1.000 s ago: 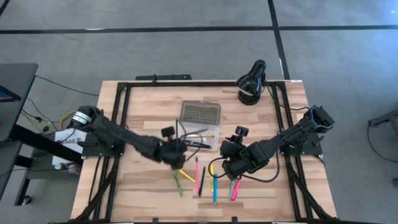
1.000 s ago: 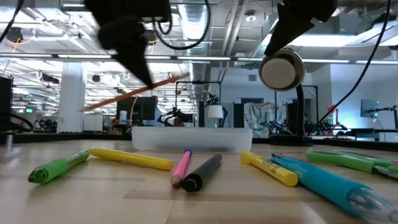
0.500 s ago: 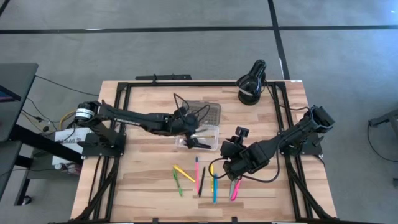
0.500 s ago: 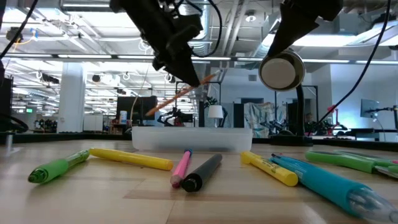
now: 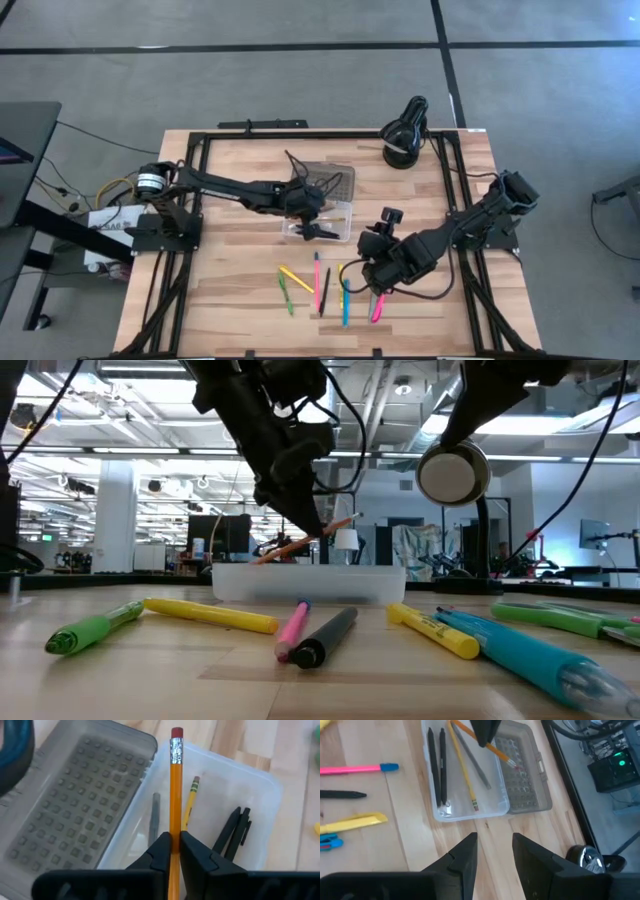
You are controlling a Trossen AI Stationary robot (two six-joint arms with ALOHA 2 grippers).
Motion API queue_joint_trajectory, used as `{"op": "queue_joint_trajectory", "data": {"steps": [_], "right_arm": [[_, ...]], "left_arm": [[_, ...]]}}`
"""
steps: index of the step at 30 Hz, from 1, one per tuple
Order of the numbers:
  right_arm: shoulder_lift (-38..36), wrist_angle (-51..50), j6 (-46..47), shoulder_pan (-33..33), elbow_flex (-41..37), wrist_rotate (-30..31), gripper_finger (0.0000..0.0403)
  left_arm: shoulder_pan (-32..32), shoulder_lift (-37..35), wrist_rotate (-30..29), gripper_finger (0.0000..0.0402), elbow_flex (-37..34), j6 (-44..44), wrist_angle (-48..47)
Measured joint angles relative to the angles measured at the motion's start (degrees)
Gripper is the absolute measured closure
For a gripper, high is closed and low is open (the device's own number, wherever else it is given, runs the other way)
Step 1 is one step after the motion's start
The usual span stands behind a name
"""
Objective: Pick & place school supplies into a supply box
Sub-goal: Put the orange pencil into the transparent supply box, then put the pink pen into the transparent supply box
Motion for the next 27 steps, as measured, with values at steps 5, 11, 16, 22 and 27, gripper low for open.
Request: {"op": "queue_joint_trajectory", "data": {"steps": [5,11,16,22,27], "right_arm": [[0.0,-0.4,0.3,0.0,0.0,-0.1,0.0285],[0.0,-0.1,0.5,0.0,0.0,0.0,0.0285],[0.0,2.2,0.5,-0.3,0.0,-0.8,0.0285],[0.2,4.0,3.1,-0.5,0.0,-4.7,0.0285],[0.6,3.8,5.9,1.9,-0.2,-4.3,0.0285]], "left_arm": [[0.0,0.0,0.3,0.0331,-0.2,1.8,0.1],[-0.3,0.0,0.3,0.0277,-0.2,4.3,0.6],[-2.6,-1.9,-0.1,0.0259,-0.3,9.9,2.0],[-9.6,-7.3,-1.9,0.0266,-0.5,16.3,-1.9],[-17.3,-13.7,-6.8,0.0273,-4.9,16.6,-3.7]]}}
